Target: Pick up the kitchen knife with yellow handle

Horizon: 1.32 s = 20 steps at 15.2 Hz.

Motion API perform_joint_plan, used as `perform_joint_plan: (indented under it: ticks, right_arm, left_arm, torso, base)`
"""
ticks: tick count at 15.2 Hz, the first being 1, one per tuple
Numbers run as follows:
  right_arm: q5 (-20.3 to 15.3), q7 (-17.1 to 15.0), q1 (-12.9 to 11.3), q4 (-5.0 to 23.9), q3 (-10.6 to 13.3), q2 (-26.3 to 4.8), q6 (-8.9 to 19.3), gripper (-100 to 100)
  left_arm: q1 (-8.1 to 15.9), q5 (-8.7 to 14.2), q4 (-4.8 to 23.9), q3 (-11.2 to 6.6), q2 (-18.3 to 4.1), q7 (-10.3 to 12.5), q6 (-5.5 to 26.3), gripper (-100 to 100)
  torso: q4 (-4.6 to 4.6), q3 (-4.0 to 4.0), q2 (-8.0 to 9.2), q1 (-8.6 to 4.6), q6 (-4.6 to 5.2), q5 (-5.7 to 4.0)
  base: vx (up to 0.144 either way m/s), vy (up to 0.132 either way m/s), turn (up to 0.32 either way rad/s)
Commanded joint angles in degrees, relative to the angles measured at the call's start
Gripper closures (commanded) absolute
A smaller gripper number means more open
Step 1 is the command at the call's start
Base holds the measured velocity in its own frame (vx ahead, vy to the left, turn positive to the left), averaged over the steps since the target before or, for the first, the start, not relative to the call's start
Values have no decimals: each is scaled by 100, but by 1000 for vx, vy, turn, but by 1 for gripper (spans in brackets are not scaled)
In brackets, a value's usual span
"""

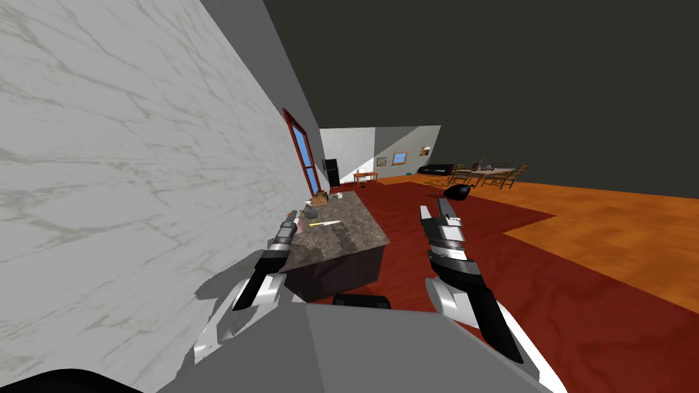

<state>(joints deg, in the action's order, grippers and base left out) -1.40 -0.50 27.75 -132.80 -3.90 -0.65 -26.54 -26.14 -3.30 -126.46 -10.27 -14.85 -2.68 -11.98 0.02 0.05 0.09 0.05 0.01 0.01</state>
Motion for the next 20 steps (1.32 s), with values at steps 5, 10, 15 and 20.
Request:
perform_joint_plan:
  ticks: [5, 10, 15, 20]
  right_arm:
    - [0, 0, 0, 0, 0, 0, 0, 0]
    - [0, 0, -1, 0, 0, 0, 0, 0]
    - [0, 0, 0, 0, 0, 0, 0, 0]
    - [0, 0, -1, 0, 0, 0, 0, 0]
  left_arm:
    - [92, 117, 267, -380, -255, 101, 743, -100]
    - [130, 170, 402, -561, -358, 145, 1296, -100]
    - [211, 282, 685, -939, -552, 238, 1839, -100]
    - [252, 339, 832, -1135, -643, 285, 2378, -100]
  torso:
    - [0, -1, -1, 0, 0, 0]
    - [0, 1, 1, 1, 3, 0]
    - [-1, -2, -3, 0, 0, 0]
    - [-1, -2, -4, 0, 4, 0]
  base:
    - [-19, 0, -153]
    - [-24, 0, -199]
    - [-16, -3, -175]
    - [-16, -1, -176]
